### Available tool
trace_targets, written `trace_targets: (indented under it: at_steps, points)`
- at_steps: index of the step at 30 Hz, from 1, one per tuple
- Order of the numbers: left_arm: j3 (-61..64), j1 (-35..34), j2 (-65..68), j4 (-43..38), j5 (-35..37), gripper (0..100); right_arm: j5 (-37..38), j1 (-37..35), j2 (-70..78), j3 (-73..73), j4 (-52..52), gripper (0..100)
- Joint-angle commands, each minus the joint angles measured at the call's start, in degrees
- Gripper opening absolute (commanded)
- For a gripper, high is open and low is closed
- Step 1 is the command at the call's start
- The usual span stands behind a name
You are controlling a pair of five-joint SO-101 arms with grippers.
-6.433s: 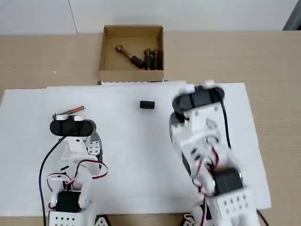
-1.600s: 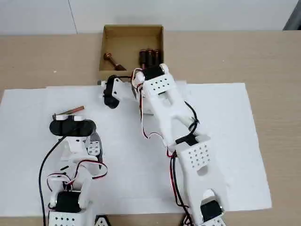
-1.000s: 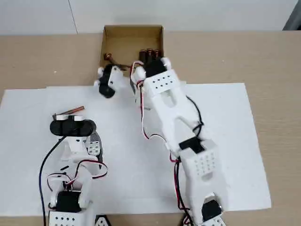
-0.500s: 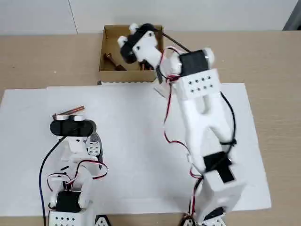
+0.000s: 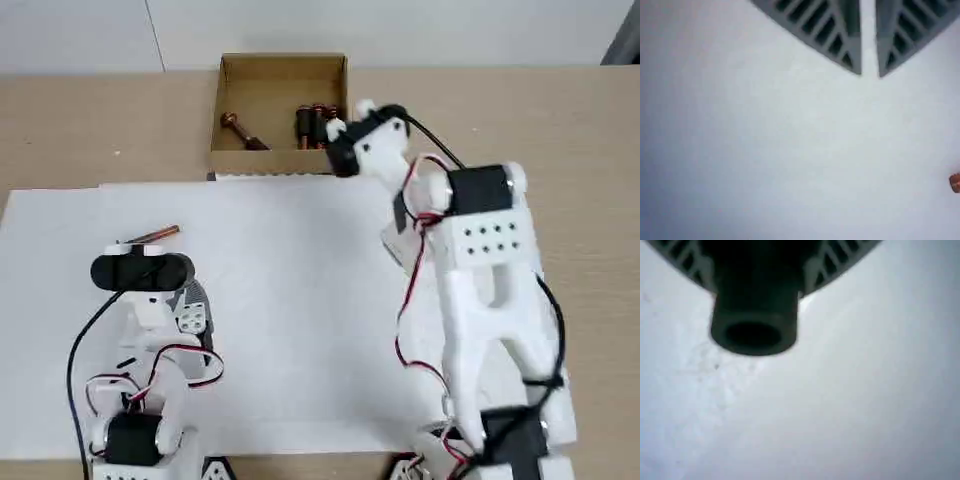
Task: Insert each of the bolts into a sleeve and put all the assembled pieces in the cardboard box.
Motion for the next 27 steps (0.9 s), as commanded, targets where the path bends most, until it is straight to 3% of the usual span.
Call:
trace_targets:
  at_steps: [1, 6, 12, 22, 27]
  points:
    - [-3.82, -0.44, 0.00, 0.18, 0.44, 1, -0.62, 2.07, -5.05, 2.81, -0.75, 0.5]
    - [-8.40, -0.35, 2.55, 1.67, 0.44, 1, -0.62, 3.91, -9.36, 7.82, -0.84, 0.5]
    - [-20.44, -0.35, 19.96, 1.93, 1.14, 1, -0.62, 5.85, -12.79, 13.10, -2.07, 0.6]
    - [-47.87, -0.88, 58.20, 4.40, 13.27, 1, -0.62, 7.69, -20.00, 21.98, -4.88, 0.6]
    - [-57.10, -7.91, 73.49, 4.48, 22.95, 1, -0.26, 12.35, -23.43, 25.58, -5.05, 0.6]
